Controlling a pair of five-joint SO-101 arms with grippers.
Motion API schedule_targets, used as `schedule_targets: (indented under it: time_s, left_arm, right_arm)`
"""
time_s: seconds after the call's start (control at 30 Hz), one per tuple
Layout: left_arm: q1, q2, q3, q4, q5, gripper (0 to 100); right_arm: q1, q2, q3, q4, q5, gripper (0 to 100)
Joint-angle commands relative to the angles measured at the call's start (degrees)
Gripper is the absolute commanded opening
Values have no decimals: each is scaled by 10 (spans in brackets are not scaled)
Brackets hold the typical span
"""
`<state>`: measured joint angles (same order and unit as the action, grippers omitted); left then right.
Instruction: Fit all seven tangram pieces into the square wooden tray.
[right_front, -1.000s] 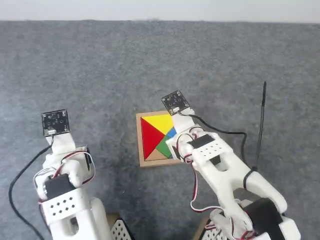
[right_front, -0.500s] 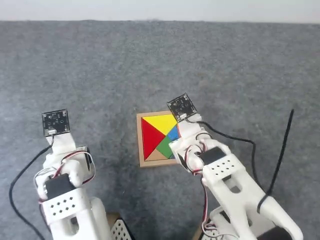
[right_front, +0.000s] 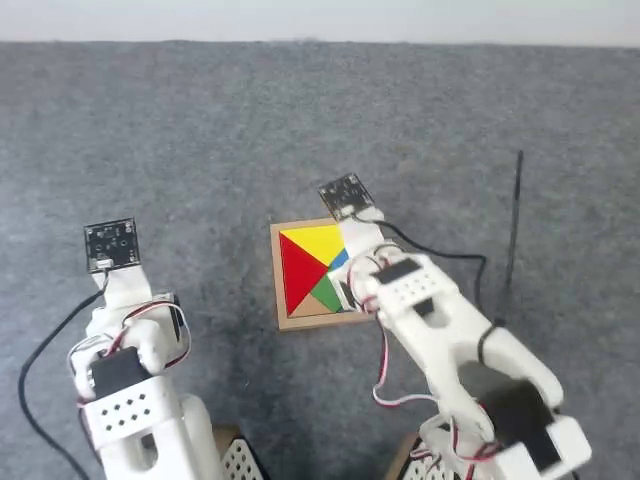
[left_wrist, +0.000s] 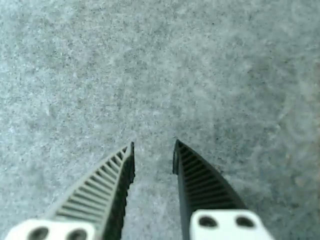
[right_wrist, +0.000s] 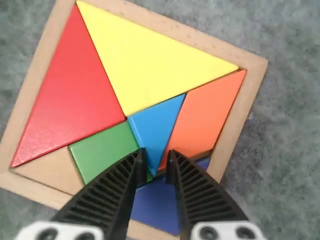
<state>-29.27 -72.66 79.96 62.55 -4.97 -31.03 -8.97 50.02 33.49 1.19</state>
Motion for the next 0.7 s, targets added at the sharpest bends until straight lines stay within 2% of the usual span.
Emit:
schedule_targets:
  time_s: [0.0,0.2,0.33,0.5,0.67]
  left_arm:
    - [-2,-11,-5,-11,-4,119]
    - [-2,-11,-5,-11,-4,119]
    - [-2,-11,-5,-11,-4,119]
    - [-2,-11,-5,-11,-4,119]
    - [-3,-11,-4,-23,-4,115]
  right_arm:
    - [-5,-4,-48,96,3,83]
    - [0,-108,4,95,2,83]
    - [-3,-175,71,31,4,83]
    - [-5,-203,114,-34,4,83]
    - [7,-215,118,-28,5,83]
